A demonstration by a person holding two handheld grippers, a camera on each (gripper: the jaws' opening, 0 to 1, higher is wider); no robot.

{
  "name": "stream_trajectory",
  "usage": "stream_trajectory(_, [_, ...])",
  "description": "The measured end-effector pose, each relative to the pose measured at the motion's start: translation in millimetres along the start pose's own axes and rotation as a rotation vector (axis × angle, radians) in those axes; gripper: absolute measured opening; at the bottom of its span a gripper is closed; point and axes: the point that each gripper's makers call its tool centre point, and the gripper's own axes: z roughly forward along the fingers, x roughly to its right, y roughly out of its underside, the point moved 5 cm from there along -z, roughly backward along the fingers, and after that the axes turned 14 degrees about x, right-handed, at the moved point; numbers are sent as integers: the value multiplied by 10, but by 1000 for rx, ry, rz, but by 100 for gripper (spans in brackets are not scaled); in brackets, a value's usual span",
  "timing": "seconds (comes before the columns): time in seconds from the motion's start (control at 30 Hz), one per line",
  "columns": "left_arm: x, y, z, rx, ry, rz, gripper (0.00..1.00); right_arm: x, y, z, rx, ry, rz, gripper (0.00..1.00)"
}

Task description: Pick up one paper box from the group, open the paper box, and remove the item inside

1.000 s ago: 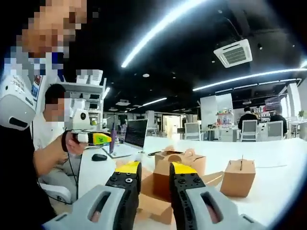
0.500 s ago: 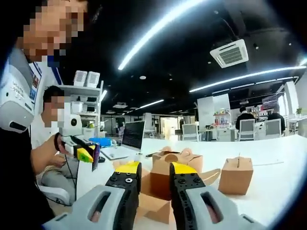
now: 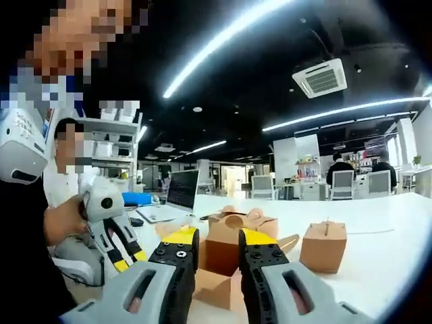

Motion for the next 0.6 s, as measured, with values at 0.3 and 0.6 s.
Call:
stream_trajectory(0.3, [8,31,245,-70,44,8,14,16,11,-48,16,7,10,25])
stream_trajectory(0.6, [-29,122,365,-158,59,63,14,88,45,-73,17,25,15,25])
